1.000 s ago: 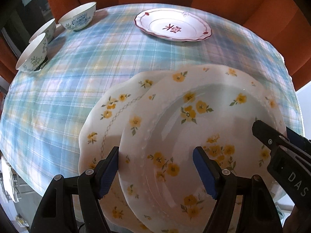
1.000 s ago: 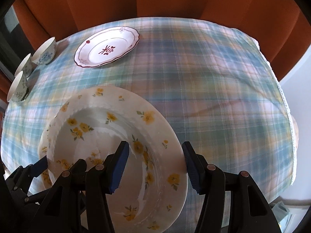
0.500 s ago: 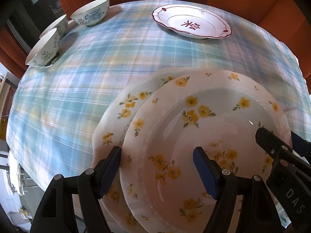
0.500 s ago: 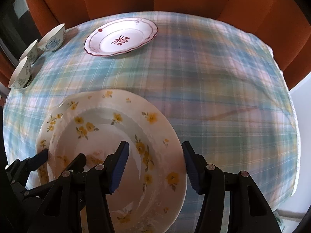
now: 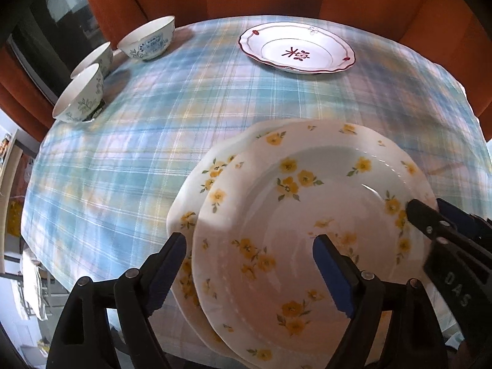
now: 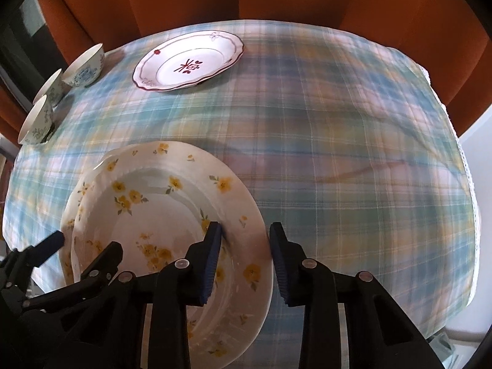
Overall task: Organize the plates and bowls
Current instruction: 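Lower the medium plate onto the large plate with both tools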
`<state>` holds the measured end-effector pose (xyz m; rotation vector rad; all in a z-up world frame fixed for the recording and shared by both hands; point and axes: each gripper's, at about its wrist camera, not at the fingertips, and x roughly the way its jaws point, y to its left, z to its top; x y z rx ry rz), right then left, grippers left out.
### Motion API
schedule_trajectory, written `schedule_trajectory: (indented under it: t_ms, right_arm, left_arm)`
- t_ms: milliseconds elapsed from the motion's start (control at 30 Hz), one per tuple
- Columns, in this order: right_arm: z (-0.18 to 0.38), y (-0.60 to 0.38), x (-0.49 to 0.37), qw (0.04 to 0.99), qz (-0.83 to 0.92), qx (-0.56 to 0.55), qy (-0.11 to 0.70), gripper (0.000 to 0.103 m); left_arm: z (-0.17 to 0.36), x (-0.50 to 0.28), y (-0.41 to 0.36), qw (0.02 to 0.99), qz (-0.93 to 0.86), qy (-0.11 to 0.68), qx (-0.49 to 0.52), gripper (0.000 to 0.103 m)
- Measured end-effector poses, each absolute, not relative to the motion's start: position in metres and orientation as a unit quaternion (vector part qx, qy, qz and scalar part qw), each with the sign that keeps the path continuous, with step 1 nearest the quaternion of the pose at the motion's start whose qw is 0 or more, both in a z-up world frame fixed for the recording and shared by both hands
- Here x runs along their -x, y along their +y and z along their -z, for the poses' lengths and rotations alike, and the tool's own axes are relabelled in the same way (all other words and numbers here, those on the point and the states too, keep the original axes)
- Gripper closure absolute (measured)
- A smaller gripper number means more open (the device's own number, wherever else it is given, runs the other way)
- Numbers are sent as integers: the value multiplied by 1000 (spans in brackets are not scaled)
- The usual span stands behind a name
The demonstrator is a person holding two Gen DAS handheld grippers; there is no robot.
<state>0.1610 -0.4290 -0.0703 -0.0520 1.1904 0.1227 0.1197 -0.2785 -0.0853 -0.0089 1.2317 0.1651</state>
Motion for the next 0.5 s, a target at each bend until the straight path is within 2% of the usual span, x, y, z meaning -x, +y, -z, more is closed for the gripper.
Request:
schedule_trajectory:
  t_ms: [500]
  right_arm:
    - [83,-412,-157,820,-60,22,569,67]
  left_arm:
    - [91,-119,-260,804,-63,592,-2,17]
